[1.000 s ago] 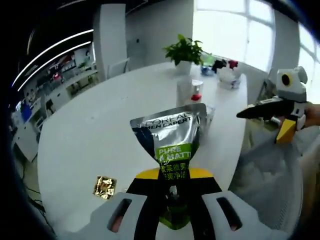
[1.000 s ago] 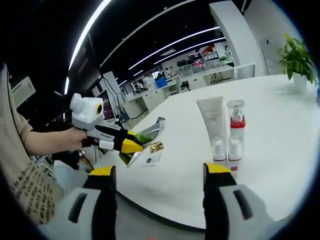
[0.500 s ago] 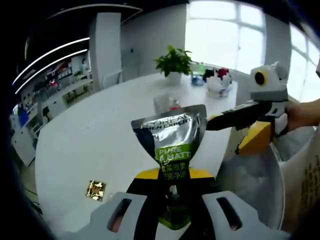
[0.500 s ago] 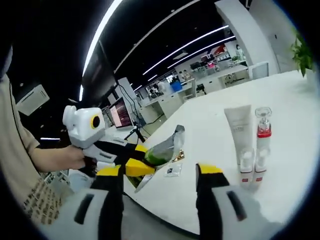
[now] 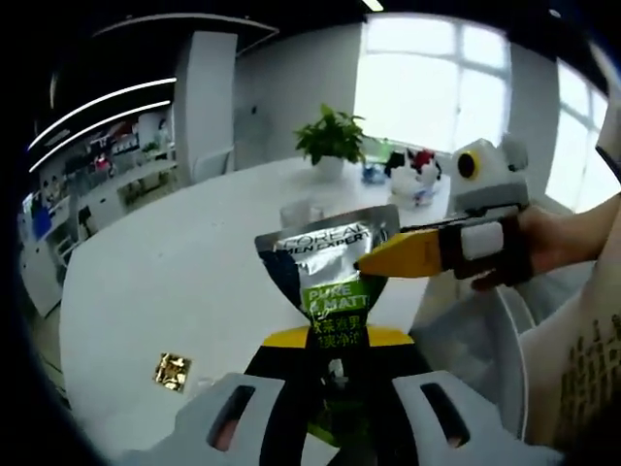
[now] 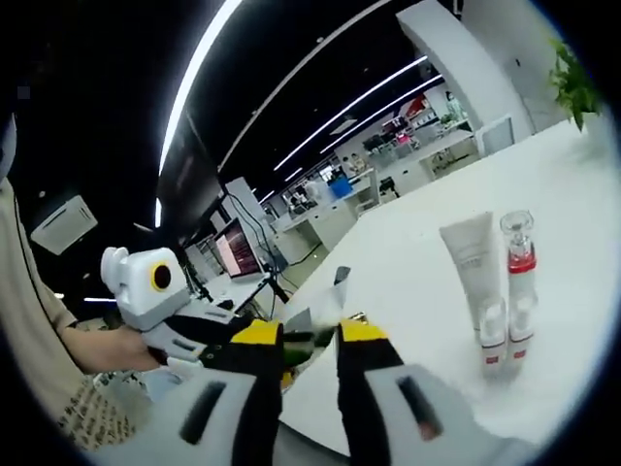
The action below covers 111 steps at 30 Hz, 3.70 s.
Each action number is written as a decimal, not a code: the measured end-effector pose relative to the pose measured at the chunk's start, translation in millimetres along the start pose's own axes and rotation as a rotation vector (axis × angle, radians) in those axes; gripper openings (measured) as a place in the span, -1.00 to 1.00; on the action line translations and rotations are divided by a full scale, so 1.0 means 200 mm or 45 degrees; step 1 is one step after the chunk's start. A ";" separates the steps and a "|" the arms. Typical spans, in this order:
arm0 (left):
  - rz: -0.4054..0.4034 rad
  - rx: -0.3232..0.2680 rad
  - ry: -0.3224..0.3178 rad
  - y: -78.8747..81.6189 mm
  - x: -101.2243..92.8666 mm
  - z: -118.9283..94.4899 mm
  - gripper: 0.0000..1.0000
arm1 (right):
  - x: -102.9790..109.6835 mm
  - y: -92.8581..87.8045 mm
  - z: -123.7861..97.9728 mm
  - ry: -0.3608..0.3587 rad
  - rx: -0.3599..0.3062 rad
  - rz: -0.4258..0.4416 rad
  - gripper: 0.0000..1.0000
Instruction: Arrange the skincare products in the storage area until every visible bottle or jar stands upright without overlapping.
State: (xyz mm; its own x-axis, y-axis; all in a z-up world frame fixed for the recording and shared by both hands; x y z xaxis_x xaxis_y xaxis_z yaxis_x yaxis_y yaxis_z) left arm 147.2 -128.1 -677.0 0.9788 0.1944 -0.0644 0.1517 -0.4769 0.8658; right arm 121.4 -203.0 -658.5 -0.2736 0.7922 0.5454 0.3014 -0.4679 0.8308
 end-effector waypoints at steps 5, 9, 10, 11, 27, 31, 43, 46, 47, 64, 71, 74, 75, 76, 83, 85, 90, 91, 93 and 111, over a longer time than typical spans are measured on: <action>-0.021 -0.021 -0.003 0.00 0.00 -0.01 -0.68 | 0.01 0.02 0.01 0.018 -0.018 0.044 -0.71; -0.005 -0.020 0.000 0.00 0.00 0.01 -0.59 | 0.02 0.03 0.01 0.050 -0.011 0.146 -0.86; -0.002 -0.022 -0.005 0.00 0.00 0.01 -0.56 | 0.02 0.03 0.01 0.039 -0.012 0.122 -0.87; 0.002 -0.023 -0.008 0.00 0.00 0.01 -0.53 | 0.01 0.03 0.01 0.033 -0.003 0.097 -0.88; -0.059 -0.051 -0.030 0.01 0.05 0.01 -0.19 | -0.06 0.05 -0.09 0.058 0.055 0.086 -0.98; -0.085 -0.042 -0.052 0.01 0.09 0.01 -0.12 | 0.00 0.09 -0.12 0.164 0.065 0.092 -0.98; -0.352 -0.270 -0.646 0.21 -0.16 -0.03 -0.45 | 0.14 0.24 -0.20 0.448 0.079 0.157 -0.98; -0.405 -0.277 -0.662 0.23 -0.17 -0.02 -0.66 | 0.10 0.26 -0.21 0.414 0.079 0.151 -0.98; -0.414 -0.298 -0.667 0.24 -0.18 -0.01 -0.79 | 0.07 0.27 -0.21 0.369 0.067 0.115 -0.98; -0.724 -0.477 -0.750 0.37 -0.17 0.02 -1.00 | 0.04 0.21 -0.25 0.305 -0.029 0.210 -0.69; -0.766 -0.484 -0.760 0.38 -0.16 0.01 -1.00 | 0.01 0.17 -0.24 0.274 -0.047 0.285 -0.77; -0.781 -0.479 -0.760 0.37 -0.15 0.01 -1.00 | 0.02 0.17 -0.25 0.282 -0.071 0.303 -0.86; -0.788 -0.480 -0.757 0.37 -0.15 0.01 -1.00 | 0.03 0.18 -0.26 0.300 -0.082 0.328 -0.92; -0.793 -0.480 -0.747 0.37 -0.14 0.01 -1.00 | 0.07 0.19 -0.27 0.351 -0.097 0.387 -0.95; -0.822 -0.513 -0.715 0.36 -0.12 0.02 -0.80 | 0.08 0.20 -0.27 0.364 -0.141 0.450 -0.98; -0.834 -0.505 -0.711 0.34 -0.12 0.03 -0.73 | 0.09 0.20 -0.27 0.369 -0.152 0.461 -0.98; -0.839 -0.404 -0.725 0.23 -0.17 0.04 -0.63 | 0.06 0.20 -0.28 0.345 -0.188 0.499 -0.98; -0.849 -0.381 -0.722 0.19 -0.18 0.04 -0.63 | 0.05 0.21 -0.28 0.335 -0.198 0.513 -0.98; -0.868 -0.366 -0.717 0.16 -0.19 0.04 -0.65 | 0.05 0.20 -0.28 0.320 -0.202 0.516 -0.98; -1.025 -0.448 -0.711 0.13 -0.21 -0.02 -1.00 | -0.05 0.11 -0.23 0.067 -0.127 0.190 -0.88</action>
State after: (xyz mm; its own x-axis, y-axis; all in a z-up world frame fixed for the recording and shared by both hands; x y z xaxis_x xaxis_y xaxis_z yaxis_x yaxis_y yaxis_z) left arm 109.7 -144.5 -650.2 0.5437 -0.1230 -0.8302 0.8273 -0.0875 0.5548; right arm 88.6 -239.2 -639.6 -0.2806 0.6910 0.6662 0.2505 -0.6173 0.7458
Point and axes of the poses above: the point that each gripper's makers call its tool centre point, and the gripper's own axes: z roughly forward along the fingers, x roughly to its left, y roughly out of its top, the point moved 3 cm from there along -z, roughly backward along the fingers, and after that the axes turned 2 degrees about z, right-handed, at the moved point
